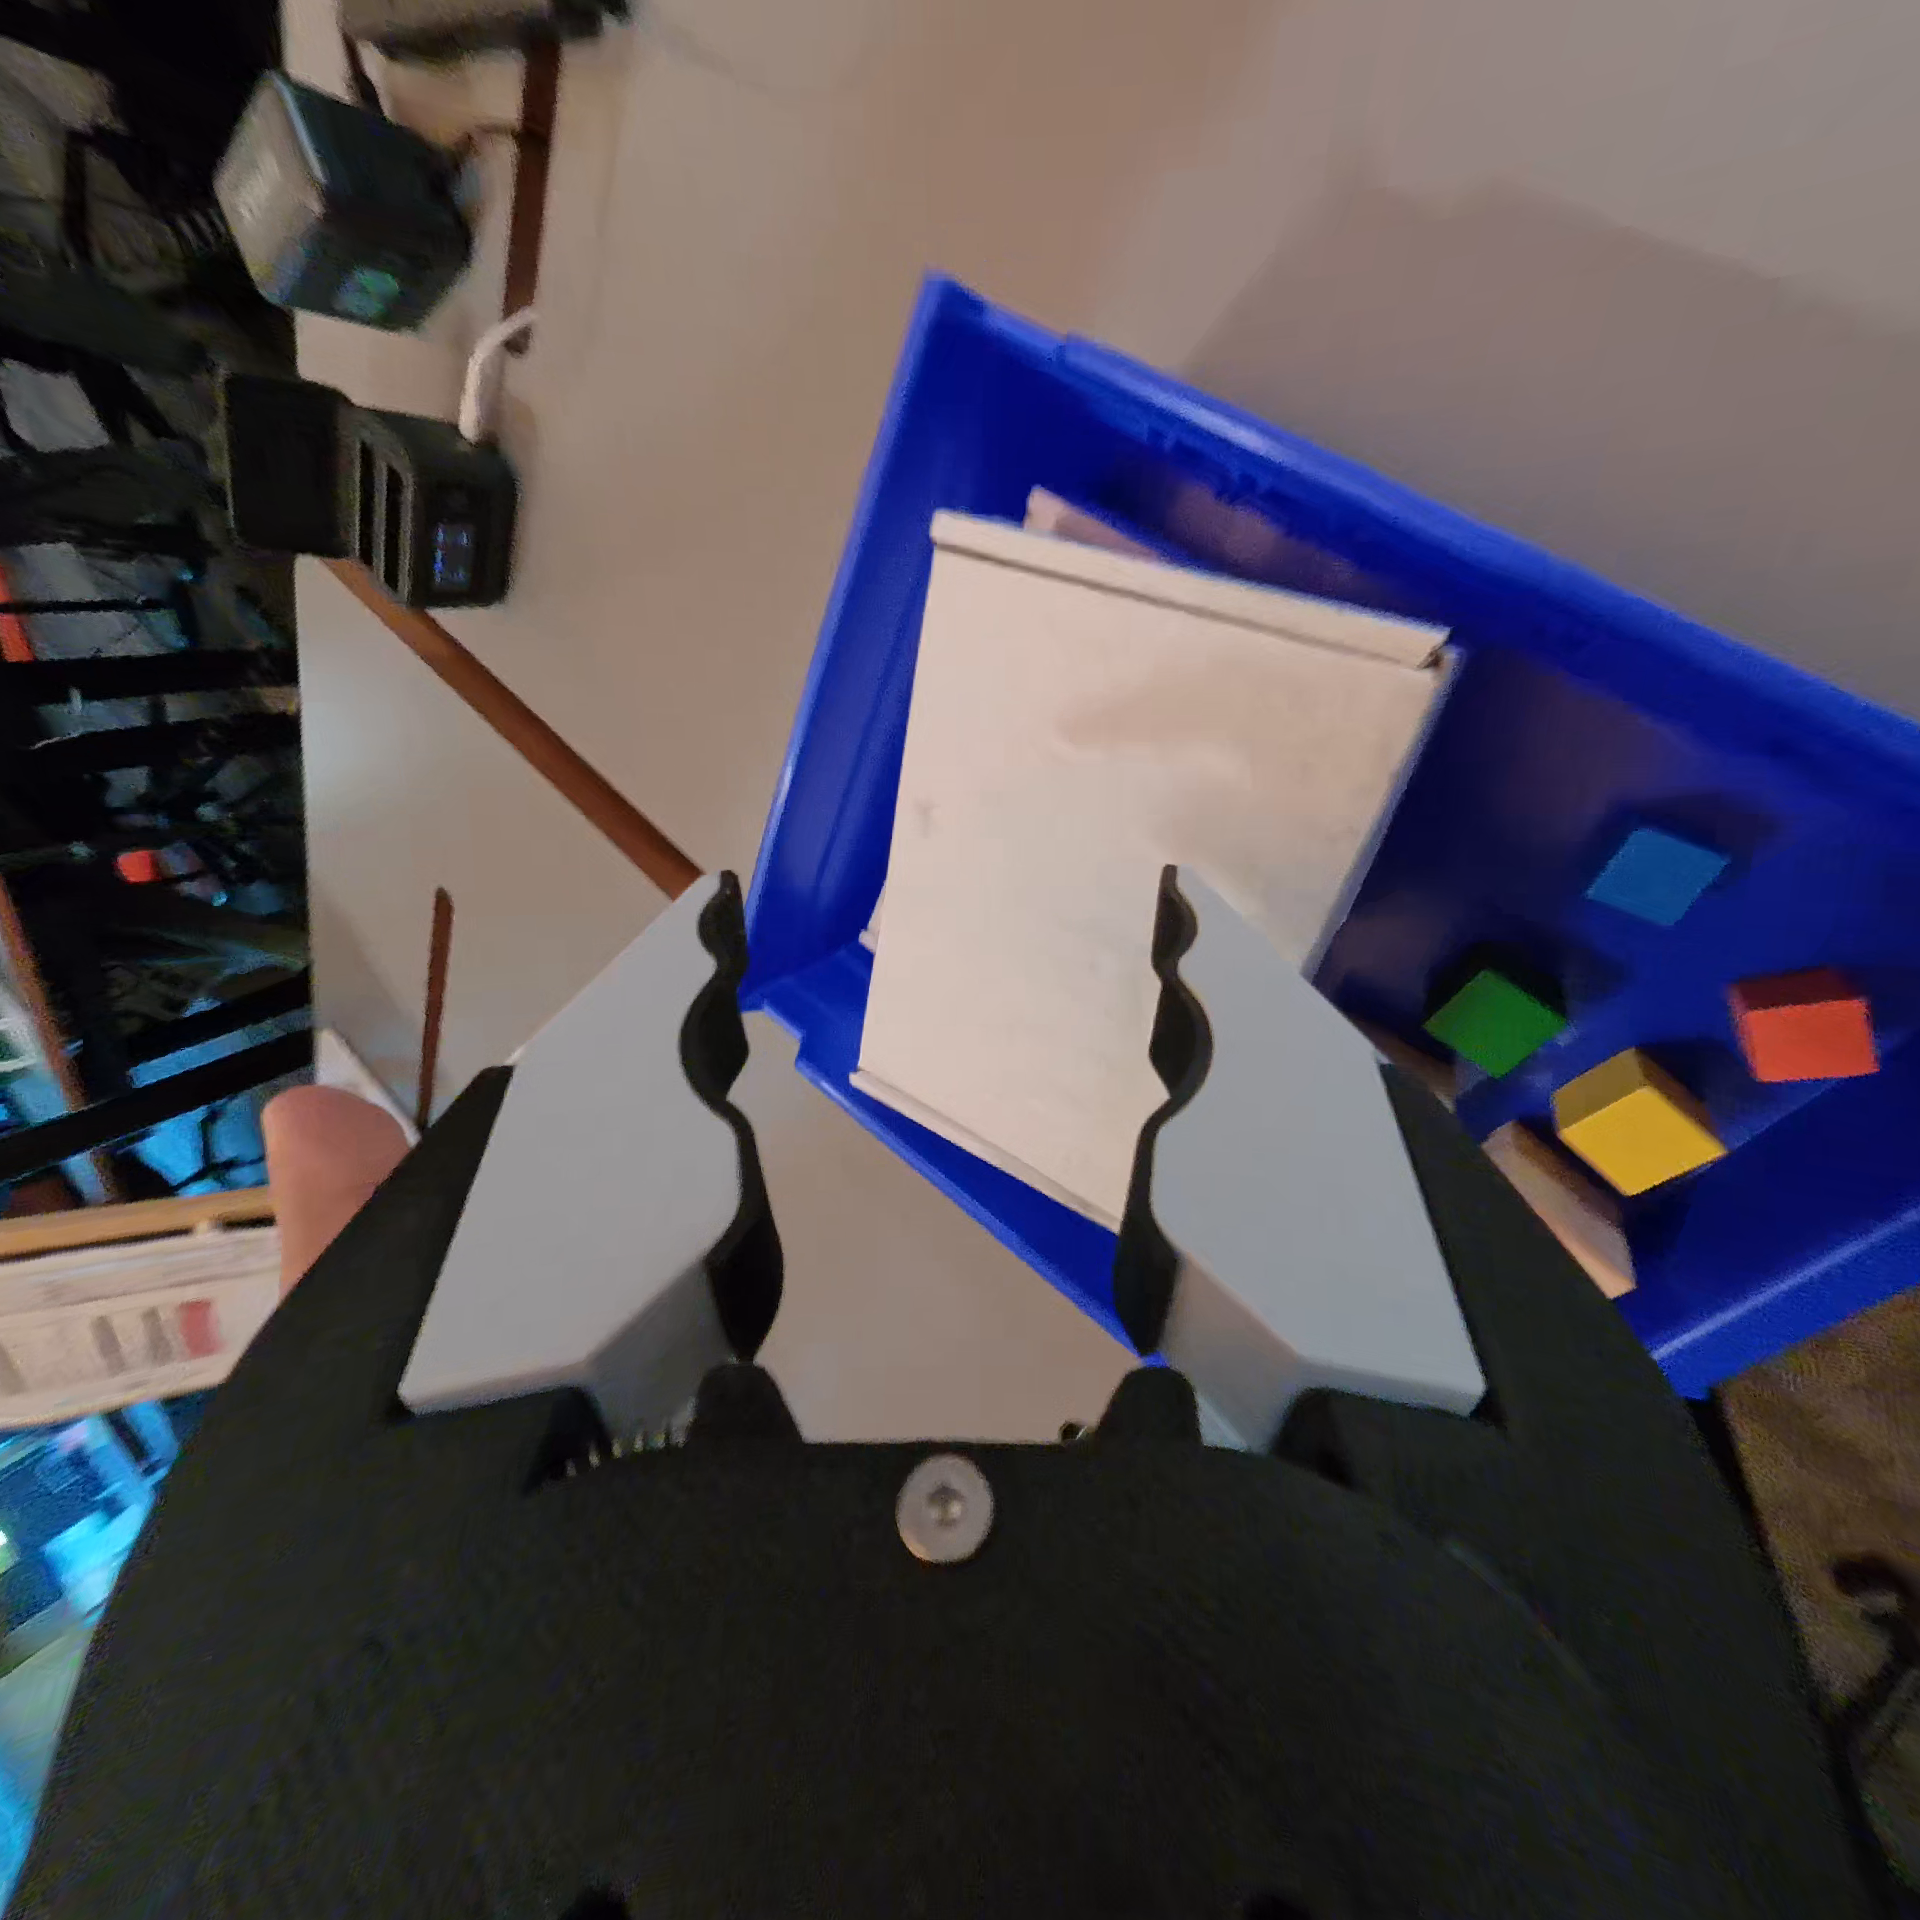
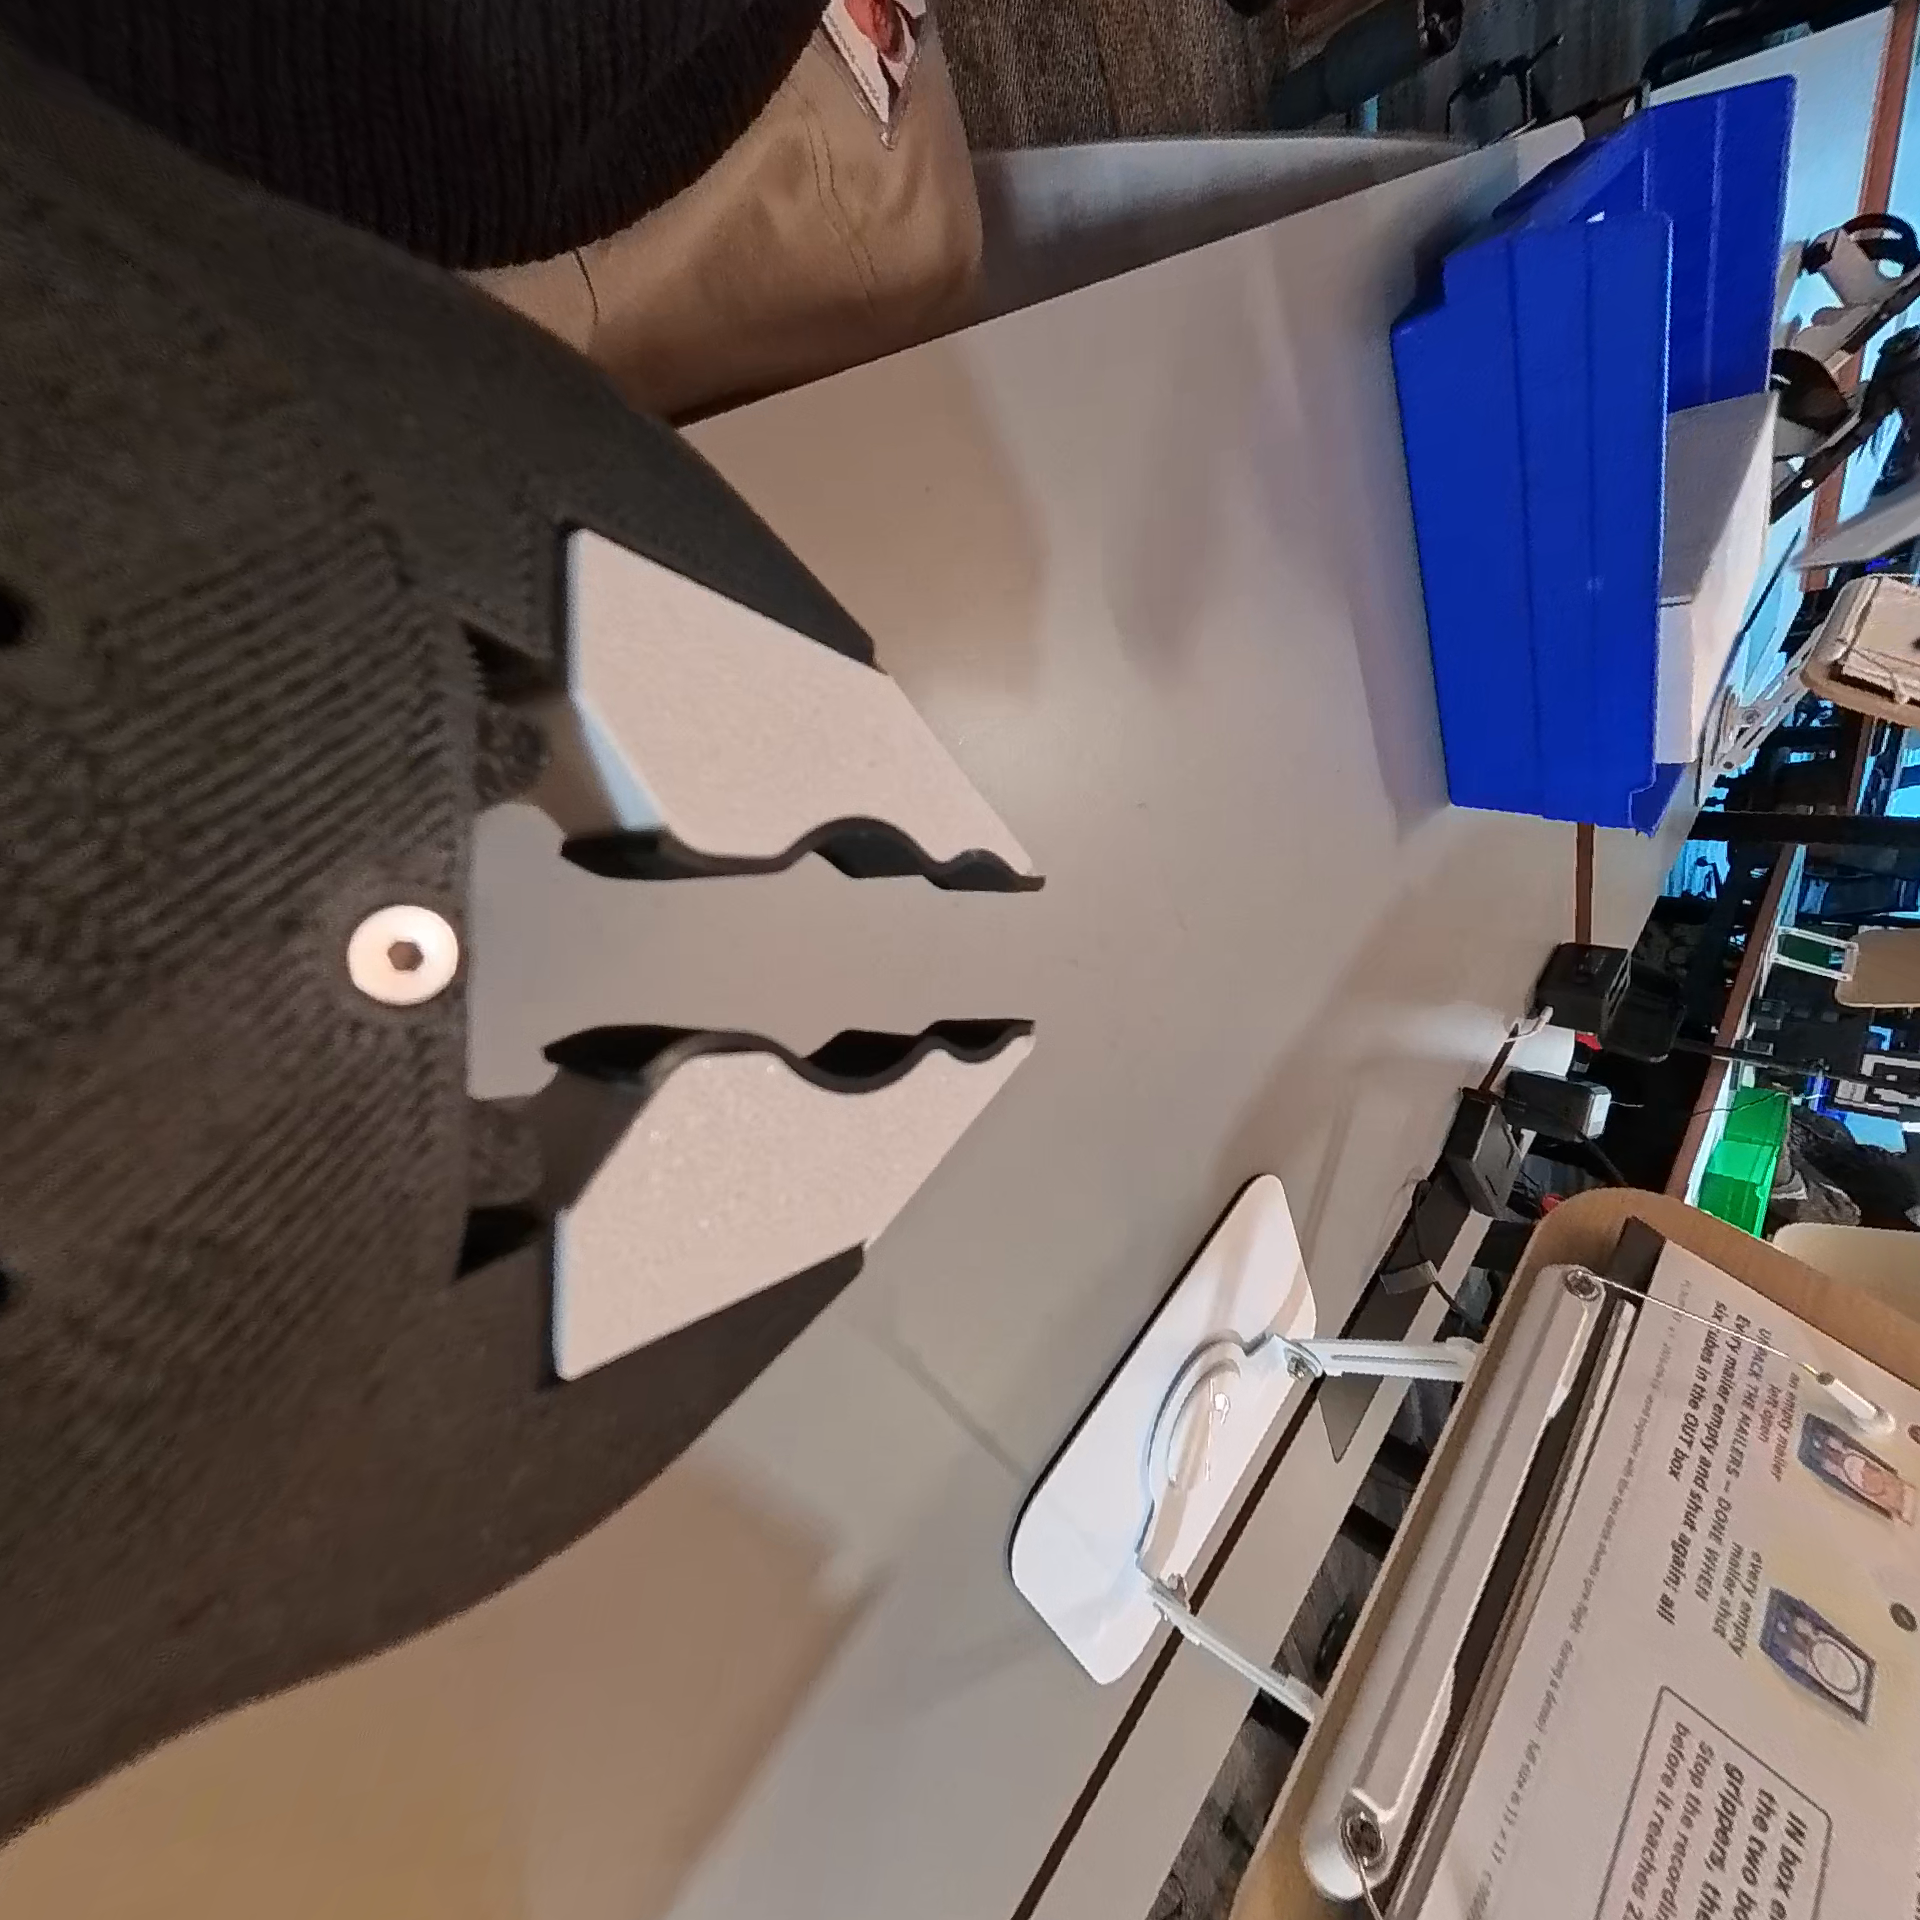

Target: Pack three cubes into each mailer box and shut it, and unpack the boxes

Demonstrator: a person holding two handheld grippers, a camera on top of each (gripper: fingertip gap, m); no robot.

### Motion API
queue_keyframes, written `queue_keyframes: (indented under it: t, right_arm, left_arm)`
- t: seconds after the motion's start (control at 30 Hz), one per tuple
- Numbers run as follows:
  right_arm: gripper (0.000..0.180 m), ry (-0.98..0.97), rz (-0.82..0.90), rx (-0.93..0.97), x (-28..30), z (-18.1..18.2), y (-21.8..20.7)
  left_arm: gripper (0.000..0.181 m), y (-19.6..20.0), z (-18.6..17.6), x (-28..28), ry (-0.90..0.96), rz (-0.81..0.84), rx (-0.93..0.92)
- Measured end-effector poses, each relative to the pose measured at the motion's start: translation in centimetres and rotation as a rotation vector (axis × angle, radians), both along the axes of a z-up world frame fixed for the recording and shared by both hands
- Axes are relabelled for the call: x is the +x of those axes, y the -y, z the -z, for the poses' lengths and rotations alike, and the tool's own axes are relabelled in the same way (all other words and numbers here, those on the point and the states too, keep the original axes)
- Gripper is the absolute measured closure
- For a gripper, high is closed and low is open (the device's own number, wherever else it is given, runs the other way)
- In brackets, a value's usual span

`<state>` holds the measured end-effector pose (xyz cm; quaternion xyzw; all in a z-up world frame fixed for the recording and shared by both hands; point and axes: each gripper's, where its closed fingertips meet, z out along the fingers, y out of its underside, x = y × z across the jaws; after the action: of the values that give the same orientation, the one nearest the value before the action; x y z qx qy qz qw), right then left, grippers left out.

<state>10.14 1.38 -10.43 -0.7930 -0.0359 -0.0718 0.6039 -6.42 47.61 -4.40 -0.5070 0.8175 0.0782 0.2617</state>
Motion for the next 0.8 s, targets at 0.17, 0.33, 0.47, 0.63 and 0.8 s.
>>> queue_keyframes:
  t: [0.17, 0.33, 0.47, 0.63, 0.8]
  right_arm:
    - [0.157, -0.009, -0.001, -0.005, 0.1, 0.2, -0.1]
    - [0.157, -0.01, -0.01, -0.019, -0.1, 0.7, -0.4]
    - [0.157, 0.002, -0.007, -0.037, -0.2, 1.1, -0.5]
    - [0.157, 0.013, 0.001, -0.048, 0.0, 1.3, -0.5]
    - [0.157, 0.002, -0.002, -0.057, 0.1, 1.7, -0.6]
  left_arm:
    - [0.07, 1.4, 0.9, -2.7, -0.09, -0.089, -0.203]
    - [0.065, 1.0, 4.3, -3.9, -0.173, -0.094, -0.221]
    - [0.06, -0.1, 6.7, -2.9, -0.215, -0.085, -0.198]
    - [0.045, -1.7, 8.1, -1.6, -0.245, -0.08, -0.131]
    - [0.046, -1.7, 7.8, -1.6, -0.235, -0.073, -0.104]
